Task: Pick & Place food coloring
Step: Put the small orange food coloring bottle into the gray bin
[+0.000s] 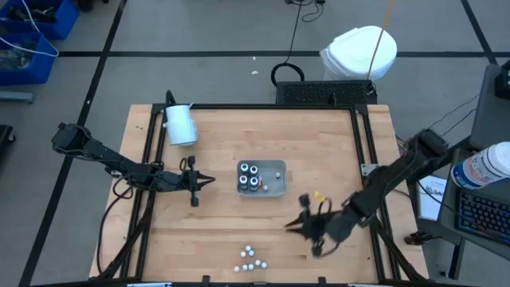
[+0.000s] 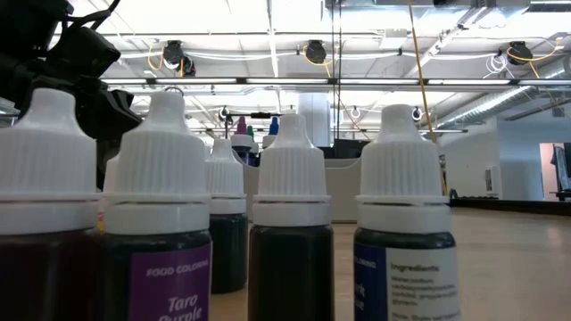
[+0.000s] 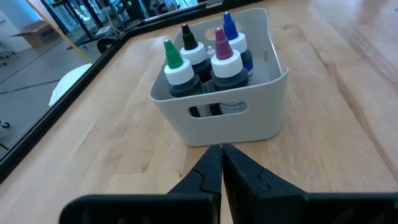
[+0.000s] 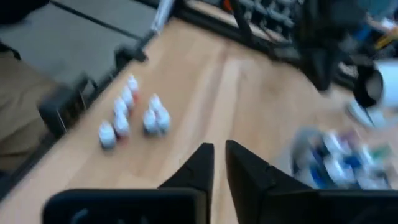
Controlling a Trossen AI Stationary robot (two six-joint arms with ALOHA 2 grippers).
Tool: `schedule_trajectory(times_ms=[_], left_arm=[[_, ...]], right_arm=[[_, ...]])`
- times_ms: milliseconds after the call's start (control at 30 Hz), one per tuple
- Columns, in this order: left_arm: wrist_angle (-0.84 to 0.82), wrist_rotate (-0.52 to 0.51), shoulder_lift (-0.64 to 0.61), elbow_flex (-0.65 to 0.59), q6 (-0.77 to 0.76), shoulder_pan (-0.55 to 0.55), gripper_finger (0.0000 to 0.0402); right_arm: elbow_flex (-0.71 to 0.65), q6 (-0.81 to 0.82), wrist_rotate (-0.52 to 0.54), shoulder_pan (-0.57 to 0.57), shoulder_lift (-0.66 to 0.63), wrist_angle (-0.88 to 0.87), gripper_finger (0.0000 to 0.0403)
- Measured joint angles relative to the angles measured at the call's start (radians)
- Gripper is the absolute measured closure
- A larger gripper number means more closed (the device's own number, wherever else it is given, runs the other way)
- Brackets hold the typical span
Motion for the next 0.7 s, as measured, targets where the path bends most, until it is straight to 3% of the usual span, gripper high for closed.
schedule_trajectory(times_ms=[100, 300, 400, 533, 700], left_arm=[[0.000, 0.002, 0.000, 0.000, -0.008, 0.000, 0.0380], [-0.033, 0.126, 0.000, 0.000, -0.063, 0.000, 0.0380], [-0.043, 0.105, 0.000, 0.000, -0.100, 0.003, 0.0380], [-0.038, 0.071, 0.000, 0.000, -0.168, 0.031, 0.0380], [-0.040, 0.165, 0.000, 0.030, -0.280, -0.004, 0.0381]], right_arm=[[-0.172, 0.044, -0.003, -0.034, -0.171, 0.074, 0.0395], [-0.519, 0.016, -0.004, -0.078, -0.418, 0.458, 0.0401], [-0.620, -0.020, -0.003, -0.092, -0.455, 0.606, 0.0402], [-0.667, -0.030, -0.003, -0.110, -0.452, 0.654, 0.0402], [-0.696, -0.052, -0.002, -0.119, -0.443, 0.647, 0.0402]])
